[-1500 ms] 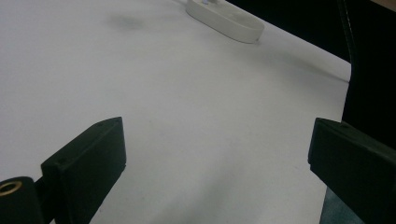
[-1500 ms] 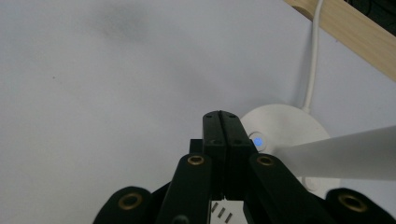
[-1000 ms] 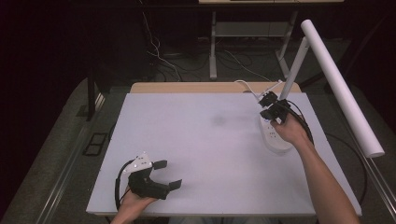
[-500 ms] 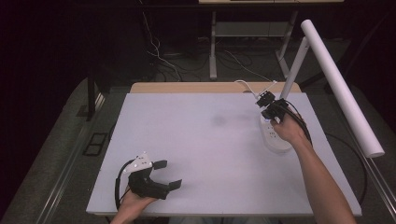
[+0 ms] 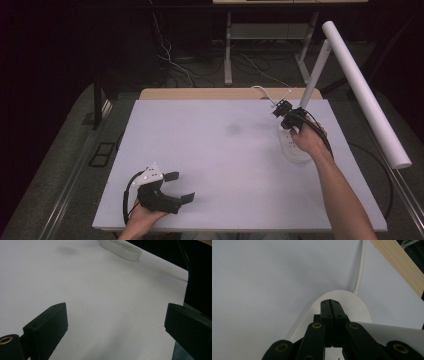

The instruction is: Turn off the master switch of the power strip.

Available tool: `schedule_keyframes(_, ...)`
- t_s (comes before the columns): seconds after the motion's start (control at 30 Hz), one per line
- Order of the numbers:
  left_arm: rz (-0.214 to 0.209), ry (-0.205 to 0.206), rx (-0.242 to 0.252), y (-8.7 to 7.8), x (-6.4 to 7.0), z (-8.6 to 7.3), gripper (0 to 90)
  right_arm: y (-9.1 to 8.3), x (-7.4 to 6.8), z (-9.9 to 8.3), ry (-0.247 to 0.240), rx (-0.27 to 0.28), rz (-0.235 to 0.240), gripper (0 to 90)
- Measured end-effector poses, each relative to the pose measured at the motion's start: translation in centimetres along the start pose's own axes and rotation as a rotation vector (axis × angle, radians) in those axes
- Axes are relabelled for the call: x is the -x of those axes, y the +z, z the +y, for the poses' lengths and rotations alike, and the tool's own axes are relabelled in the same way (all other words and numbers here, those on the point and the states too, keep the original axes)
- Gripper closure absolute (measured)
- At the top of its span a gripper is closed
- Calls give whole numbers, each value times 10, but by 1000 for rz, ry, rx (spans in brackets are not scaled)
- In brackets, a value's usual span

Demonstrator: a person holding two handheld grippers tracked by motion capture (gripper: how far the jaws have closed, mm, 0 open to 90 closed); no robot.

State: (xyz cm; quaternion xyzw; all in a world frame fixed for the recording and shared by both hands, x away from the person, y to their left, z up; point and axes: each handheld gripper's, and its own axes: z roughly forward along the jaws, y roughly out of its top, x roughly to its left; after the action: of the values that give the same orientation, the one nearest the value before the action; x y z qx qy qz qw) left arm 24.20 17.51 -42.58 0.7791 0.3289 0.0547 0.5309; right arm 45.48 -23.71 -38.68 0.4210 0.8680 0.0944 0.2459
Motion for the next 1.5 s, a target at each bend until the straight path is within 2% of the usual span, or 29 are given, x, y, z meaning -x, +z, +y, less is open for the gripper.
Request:
schedule_keyframes(0.2, -2, 7, -2, 0, 1, 0, 39, 8, -4, 1, -10, -27, -26, 894)
schedule_keyframes(0.6, -5, 13, -5, 0, 1, 0, 39, 16, -8, 2, -22, -50, -38, 894)
schedule_keyframes(0.63, -6, 12, -3, 0, 1, 0, 39, 16, -9, 2, -35, -52, -59, 894)
schedule_keyframes(1.07, -8, 24, -4, -1, 2, 1, 40, 18, -12, 0, -36, -51, -69, 897)
schedule_keyframes(1.1, -8, 24, -3, -1, 2, 1, 41, 18, -10, -1, -17, -46, -54, 898)
schedule_keyframes(1.27, -9, 28, -5, -1, 2, 1, 41, 18, -8, -3, -5, -33, -38, 899)
schedule_keyframes(1.37, -11, 28, -5, -1, 3, 1, 42, 18, -4, -6, 24, -15, -18, 899)
schedule_keyframes(1.5, -11, 30, -7, -1, 4, 0, 47, 18, -5, -6, 23, -17, -30, 899)
